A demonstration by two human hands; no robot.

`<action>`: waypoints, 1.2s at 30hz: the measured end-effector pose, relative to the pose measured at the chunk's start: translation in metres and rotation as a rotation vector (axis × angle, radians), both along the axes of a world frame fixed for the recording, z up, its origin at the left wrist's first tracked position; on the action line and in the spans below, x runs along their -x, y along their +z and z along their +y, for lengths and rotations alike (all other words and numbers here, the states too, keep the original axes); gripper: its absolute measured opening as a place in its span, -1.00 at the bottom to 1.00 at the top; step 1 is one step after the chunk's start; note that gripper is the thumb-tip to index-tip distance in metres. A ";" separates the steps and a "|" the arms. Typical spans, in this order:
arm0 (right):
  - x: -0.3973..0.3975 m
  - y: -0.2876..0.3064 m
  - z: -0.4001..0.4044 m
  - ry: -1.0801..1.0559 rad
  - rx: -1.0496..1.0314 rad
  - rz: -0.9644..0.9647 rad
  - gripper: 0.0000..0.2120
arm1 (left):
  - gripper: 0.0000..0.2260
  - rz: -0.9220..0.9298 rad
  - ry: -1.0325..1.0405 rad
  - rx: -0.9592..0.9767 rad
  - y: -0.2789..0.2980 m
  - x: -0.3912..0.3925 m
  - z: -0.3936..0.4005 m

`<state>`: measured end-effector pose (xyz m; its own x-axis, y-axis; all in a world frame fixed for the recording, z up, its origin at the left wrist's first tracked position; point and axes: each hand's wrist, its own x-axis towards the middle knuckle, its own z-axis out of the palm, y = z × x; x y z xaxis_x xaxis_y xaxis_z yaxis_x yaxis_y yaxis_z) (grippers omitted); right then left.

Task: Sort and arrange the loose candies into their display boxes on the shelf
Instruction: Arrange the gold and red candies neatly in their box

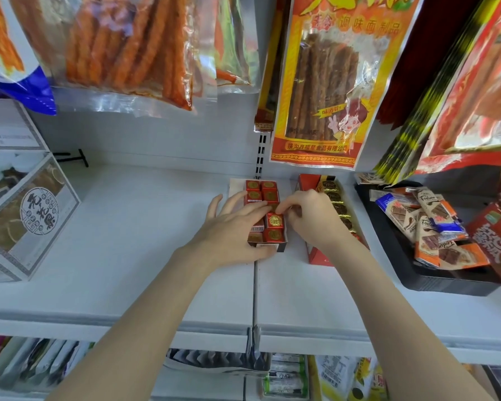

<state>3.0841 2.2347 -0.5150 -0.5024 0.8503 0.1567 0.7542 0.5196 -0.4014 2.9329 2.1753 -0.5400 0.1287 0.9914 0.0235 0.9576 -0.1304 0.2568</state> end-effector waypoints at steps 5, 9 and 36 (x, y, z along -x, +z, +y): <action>0.003 0.001 0.000 0.041 0.002 -0.114 -0.71 | -0.29 0.046 0.002 -0.021 -0.003 -0.003 0.002; 0.004 -0.003 -0.004 0.057 -0.039 -0.172 -0.69 | -0.27 0.059 0.004 -0.024 -0.003 -0.004 0.002; 0.016 0.000 0.019 0.177 0.004 -0.306 -0.52 | -0.22 0.157 -0.155 0.085 0.003 -0.001 -0.022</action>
<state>3.0685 2.2535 -0.5149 -0.6649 0.7465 -0.0274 0.7386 0.6515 -0.1730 2.9341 2.1536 -0.5371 0.2751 0.9571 -0.0914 0.9569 -0.2634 0.1226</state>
